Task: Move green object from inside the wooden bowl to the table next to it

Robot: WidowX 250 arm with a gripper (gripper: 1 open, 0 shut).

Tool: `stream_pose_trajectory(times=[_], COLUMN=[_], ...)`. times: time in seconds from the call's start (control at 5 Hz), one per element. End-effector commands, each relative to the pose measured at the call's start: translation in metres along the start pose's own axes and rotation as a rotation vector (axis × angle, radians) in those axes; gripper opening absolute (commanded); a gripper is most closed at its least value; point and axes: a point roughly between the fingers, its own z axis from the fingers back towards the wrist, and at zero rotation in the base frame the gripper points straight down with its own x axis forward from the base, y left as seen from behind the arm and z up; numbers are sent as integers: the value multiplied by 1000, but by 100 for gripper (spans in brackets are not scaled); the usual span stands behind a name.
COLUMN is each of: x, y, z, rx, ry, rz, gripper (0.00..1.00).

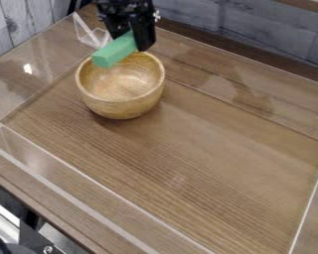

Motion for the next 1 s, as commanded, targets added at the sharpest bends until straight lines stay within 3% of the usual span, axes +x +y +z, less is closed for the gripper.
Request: stream_pose_trajectory(times=[0.0,0.4,0.8], x=[5,-4,2], y=[-17,-51,-59], z=[30,-5,-17], rx=[29,41,74], ry=[-66,-60,-31], rz=[-71,-30,-20], gripper=[0,0,0])
